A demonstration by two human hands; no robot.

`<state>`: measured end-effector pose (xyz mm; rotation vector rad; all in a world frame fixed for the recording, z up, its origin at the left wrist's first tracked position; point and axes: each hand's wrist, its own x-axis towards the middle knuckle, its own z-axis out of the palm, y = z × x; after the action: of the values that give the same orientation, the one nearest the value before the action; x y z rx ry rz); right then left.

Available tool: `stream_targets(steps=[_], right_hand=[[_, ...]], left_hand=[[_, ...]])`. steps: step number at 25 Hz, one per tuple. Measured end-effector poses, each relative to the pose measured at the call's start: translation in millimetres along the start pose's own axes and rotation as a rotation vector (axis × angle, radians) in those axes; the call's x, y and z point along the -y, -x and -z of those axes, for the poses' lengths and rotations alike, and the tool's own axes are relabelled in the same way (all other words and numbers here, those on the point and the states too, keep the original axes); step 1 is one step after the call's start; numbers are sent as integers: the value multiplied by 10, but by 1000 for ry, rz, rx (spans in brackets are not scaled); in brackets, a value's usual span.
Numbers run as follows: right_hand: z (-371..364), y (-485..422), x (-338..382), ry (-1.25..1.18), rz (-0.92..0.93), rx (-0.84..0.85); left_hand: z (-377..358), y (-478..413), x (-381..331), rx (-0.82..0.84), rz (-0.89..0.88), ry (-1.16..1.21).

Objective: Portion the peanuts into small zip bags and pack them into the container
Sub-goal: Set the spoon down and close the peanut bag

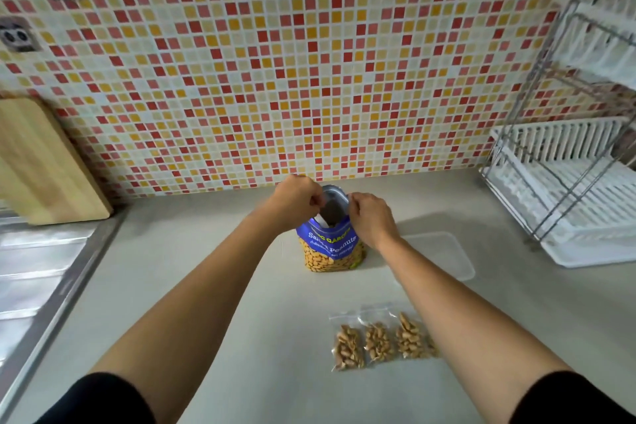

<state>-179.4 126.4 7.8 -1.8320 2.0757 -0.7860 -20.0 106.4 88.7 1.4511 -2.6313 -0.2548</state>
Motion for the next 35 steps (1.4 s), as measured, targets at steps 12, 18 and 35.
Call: stream_targets(steps=[12,18,35], right_hand=[[-101,17,-30,7,-4,-140],[-166,48,-11,-22,-10,-178],[-138,81,-47,-6,9,-187]], left_hand=[[-755,890,424,-361,634,1245],[-1647,1281,702,-123,1057,1093],[-1863,1316,513,-67,885,376]])
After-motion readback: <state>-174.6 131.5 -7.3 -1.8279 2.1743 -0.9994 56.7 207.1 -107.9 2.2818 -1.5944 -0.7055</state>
